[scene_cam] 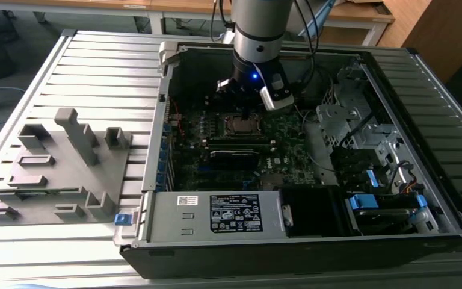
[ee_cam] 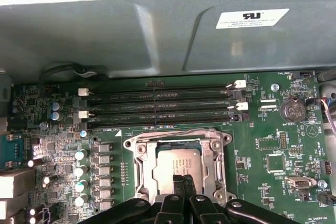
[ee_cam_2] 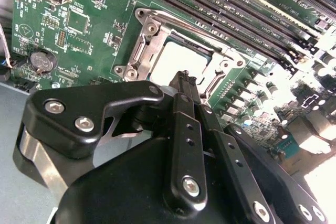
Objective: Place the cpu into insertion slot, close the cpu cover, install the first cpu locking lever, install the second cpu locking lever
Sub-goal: 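Install the second cpu locking lever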
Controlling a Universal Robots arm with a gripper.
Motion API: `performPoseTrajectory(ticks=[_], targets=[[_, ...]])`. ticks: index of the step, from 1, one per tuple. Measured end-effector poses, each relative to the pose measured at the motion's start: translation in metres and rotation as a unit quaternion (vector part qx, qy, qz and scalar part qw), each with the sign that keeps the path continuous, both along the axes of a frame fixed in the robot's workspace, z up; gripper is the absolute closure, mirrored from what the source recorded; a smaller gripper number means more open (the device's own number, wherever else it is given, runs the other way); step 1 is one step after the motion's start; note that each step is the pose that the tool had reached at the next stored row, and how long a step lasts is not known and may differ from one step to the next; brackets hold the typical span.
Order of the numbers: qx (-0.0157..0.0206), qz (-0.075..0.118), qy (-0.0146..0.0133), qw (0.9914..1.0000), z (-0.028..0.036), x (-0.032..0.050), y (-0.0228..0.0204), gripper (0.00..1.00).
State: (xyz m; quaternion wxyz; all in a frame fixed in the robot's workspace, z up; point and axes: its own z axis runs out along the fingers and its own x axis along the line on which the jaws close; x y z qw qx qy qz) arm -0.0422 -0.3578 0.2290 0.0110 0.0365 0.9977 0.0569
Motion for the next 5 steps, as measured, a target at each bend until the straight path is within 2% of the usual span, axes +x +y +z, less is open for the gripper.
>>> performPoseTrajectory(ticks=[5], targets=[[-0.0001,0.0,0.0,1.0,0.0007,0.0,0.0,0.89]])
